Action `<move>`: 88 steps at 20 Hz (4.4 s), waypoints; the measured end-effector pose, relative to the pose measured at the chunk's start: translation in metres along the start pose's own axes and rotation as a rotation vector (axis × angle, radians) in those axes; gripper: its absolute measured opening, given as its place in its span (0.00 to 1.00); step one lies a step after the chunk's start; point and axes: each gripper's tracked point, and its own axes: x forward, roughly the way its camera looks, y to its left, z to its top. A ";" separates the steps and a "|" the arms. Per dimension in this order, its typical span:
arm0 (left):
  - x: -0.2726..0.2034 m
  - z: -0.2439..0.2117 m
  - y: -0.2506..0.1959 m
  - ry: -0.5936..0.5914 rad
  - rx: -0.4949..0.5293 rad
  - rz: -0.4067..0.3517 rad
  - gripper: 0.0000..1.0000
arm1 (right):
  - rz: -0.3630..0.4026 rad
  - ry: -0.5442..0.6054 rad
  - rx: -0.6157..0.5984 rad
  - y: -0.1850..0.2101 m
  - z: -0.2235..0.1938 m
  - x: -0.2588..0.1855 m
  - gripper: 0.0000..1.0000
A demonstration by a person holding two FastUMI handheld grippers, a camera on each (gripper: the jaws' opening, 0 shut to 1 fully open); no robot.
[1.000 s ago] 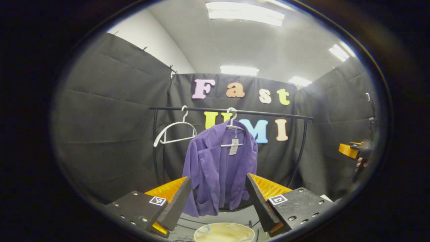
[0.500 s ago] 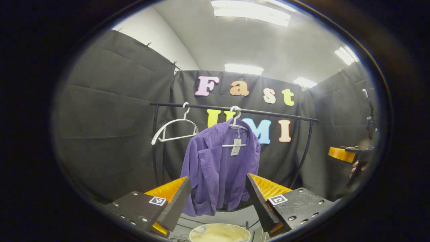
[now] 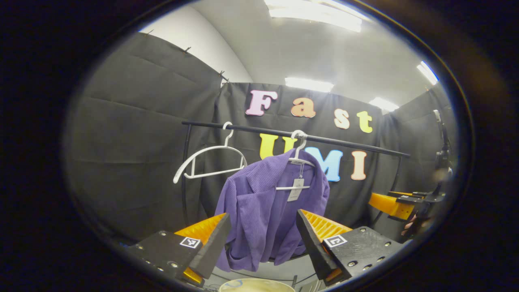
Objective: Grasp the clothes on the hanger with both hands and then place them into the laundry hamper below.
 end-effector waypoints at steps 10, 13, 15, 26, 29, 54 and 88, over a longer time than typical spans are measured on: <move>0.133 -0.045 -0.012 0.093 0.015 0.146 0.93 | 0.040 0.095 0.050 0.008 -0.045 0.151 0.94; 0.158 -0.055 -0.008 0.114 0.018 0.191 0.90 | 0.058 0.109 0.032 0.011 -0.057 0.180 0.93; 0.172 -0.060 -0.004 0.120 0.021 0.229 0.89 | 0.066 0.105 0.040 0.010 -0.061 0.192 0.95; 0.194 -0.063 0.006 0.085 0.087 0.386 0.78 | 0.112 0.111 0.074 0.004 -0.079 0.227 0.88; 0.195 -0.063 0.014 0.073 0.095 0.427 0.73 | 0.144 0.094 0.083 0.005 -0.074 0.232 0.67; 0.137 0.052 0.041 -0.189 0.114 0.175 0.01 | -0.009 -0.001 0.055 -0.031 -0.030 0.189 0.01; 0.142 -0.002 0.127 -0.100 -0.014 0.066 0.01 | -0.136 -0.137 0.022 0.019 0.022 0.133 0.00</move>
